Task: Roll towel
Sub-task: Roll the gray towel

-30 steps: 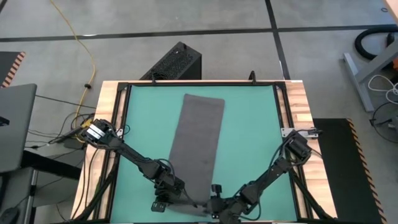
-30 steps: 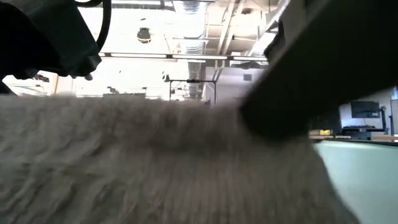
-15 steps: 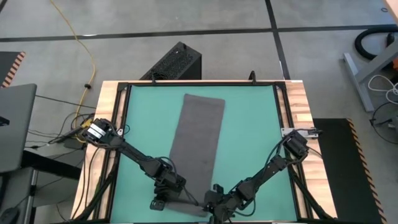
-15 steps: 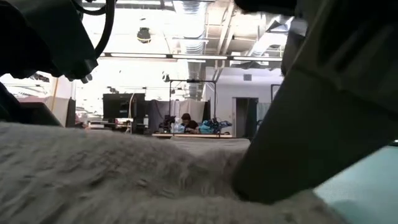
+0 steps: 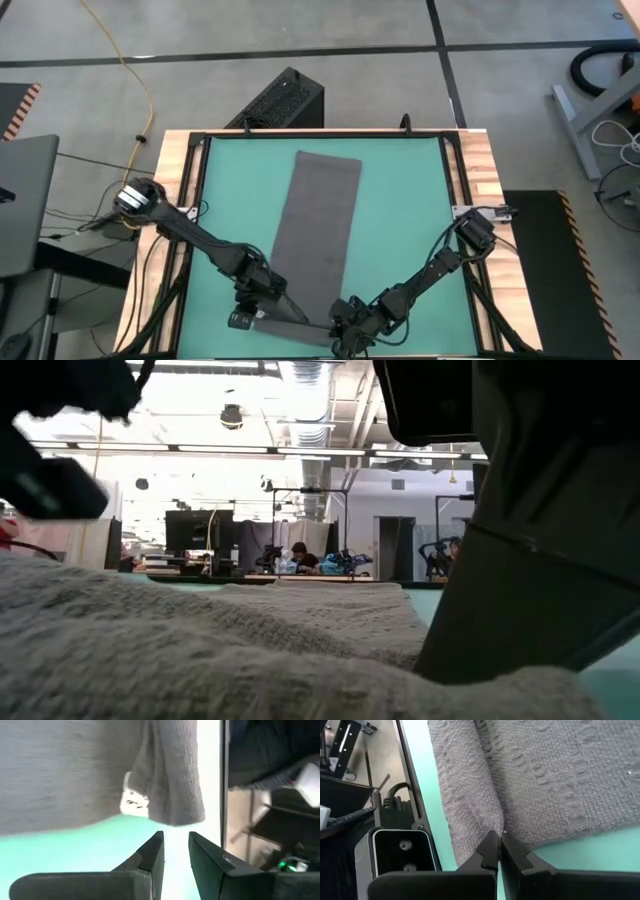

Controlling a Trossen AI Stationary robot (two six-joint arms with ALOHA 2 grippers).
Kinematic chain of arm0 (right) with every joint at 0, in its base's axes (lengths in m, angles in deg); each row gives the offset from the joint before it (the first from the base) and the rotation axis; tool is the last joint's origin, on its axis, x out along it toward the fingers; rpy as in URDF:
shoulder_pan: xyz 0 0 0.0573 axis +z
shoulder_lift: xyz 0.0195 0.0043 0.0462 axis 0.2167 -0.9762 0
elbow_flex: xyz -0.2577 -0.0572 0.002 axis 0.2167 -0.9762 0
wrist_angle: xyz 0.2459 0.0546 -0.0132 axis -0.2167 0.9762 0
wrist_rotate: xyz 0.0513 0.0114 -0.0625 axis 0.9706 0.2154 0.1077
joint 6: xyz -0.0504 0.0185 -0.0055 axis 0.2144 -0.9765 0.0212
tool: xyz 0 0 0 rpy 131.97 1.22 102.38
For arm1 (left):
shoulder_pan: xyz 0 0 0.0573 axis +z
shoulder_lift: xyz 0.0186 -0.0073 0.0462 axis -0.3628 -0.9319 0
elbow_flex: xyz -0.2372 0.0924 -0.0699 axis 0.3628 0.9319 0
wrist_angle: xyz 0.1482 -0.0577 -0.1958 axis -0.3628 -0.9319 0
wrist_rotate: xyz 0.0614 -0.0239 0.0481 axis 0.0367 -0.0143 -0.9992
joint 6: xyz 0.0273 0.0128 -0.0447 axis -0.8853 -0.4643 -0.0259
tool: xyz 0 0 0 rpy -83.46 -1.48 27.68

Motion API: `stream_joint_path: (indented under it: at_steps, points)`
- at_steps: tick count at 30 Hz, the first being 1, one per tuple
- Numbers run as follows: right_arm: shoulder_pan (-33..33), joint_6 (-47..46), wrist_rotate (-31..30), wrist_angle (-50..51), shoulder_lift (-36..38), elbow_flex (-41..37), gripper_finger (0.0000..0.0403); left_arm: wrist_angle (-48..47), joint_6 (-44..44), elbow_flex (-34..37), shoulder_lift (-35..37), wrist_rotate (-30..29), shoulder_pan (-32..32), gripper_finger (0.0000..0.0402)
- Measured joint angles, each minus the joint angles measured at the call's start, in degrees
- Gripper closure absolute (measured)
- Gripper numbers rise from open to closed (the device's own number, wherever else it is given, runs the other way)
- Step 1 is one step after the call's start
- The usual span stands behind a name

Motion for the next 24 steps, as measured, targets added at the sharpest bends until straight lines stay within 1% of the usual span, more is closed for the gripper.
stream_joint_path:
  at_steps: [3, 7, 9, 11, 14, 16, 21, 24]
  points:
    - [-0.1, -0.2, 0.3, 0.0, 0.0, 0.0, 0.038, -0.4, -0.1, 0.0, 3.9, -5.6, -0.6, 0.0326]
    - [-0.2, -0.2, 0.4, 0.1, 0.0, 0.0, 0.0379, 2.4, -2.6, 0.0, 7.9, -15.4, -2.2, 0.0326]
    - [-0.3, -0.2, 0.4, 0.1, 0.0, 0.0, 0.0379, 6.7, -4.6, 0.0, 8.5, -20.6, -3.6, 0.0326]
    - [-0.4, -0.4, 0.4, 0.1, 0.0, 0.0, 0.0379, 12.7, -7.2, 0.0, 7.8, -23.3, -5.5, 0.0329]
    - [-0.6, -1.1, 0.4, 0.1, 0.0, 0.0, 0.0379, 22.1, -10.5, -0.1, 4.1, -23.8, -8.2, 0.0338]
    - [-0.6, -1.1, 0.4, 0.1, 0.0, -0.1, 0.0379, 24.2, -11.7, 0.0, 1.4, -23.7, -9.4, 0.0345]
    - [-0.6, -1.2, 0.4, 0.1, -0.1, -0.1, 0.0379, 24.7, -10.2, 0.0, -3.0, -23.8, -9.8, 0.0368]
    - [-0.6, -1.2, 0.4, 0.0, -0.1, -0.1, 0.0379, 22.7, -9.5, 0.0, -4.8, -24.2, -9.4, 0.0384]
